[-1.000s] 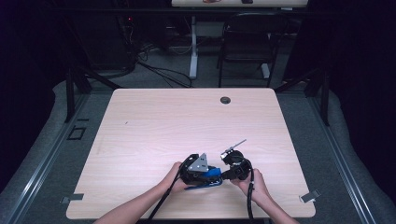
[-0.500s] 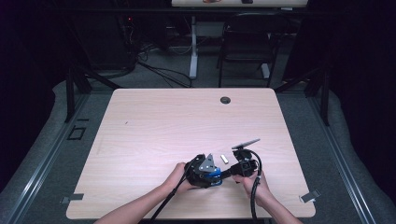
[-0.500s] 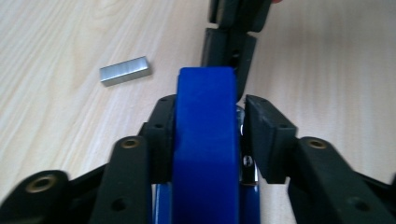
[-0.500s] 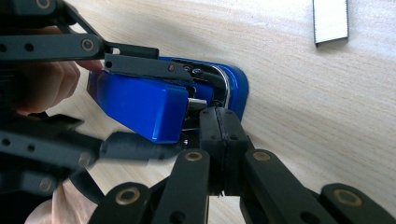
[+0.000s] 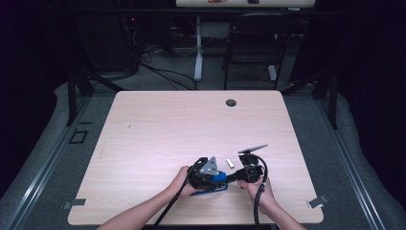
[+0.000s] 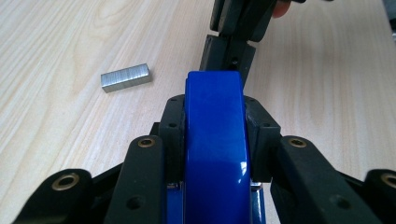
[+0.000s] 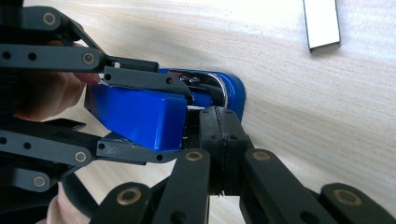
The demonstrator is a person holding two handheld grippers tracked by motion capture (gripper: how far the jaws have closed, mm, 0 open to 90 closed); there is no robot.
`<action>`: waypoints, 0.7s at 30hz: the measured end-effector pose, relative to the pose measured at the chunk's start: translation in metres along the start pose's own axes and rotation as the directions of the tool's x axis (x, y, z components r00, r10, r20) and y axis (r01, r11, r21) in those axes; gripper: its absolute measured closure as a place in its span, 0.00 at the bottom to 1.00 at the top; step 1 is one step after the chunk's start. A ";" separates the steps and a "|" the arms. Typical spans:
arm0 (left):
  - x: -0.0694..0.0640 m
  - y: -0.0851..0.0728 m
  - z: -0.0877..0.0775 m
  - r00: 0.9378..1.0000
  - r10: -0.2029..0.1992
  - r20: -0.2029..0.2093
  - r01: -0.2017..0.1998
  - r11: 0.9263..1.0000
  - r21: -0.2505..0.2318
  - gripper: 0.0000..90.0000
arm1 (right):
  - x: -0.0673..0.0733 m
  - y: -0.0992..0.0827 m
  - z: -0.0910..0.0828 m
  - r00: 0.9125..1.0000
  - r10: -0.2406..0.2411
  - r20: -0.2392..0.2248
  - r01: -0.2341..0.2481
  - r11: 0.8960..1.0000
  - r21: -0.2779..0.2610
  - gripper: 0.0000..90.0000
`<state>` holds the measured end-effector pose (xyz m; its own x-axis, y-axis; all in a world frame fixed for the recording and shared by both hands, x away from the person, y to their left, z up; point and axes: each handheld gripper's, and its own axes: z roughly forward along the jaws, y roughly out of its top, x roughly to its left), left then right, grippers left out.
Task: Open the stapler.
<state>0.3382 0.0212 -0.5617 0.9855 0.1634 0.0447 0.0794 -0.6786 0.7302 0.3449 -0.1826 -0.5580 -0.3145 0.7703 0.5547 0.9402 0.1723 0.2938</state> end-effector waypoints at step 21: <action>-0.002 -0.011 -0.001 1.000 0.008 -0.014 -0.010 0.995 -0.104 0.74 | 0.004 0.000 0.001 1.000 -0.018 0.025 0.019 0.999 -0.036 1.00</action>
<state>0.3352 0.0292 -0.5696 0.9840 0.1676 0.0602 0.0538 -0.6021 0.7966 0.3440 -0.1791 -0.5569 -0.3277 0.7825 0.5295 0.9289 0.1645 0.3318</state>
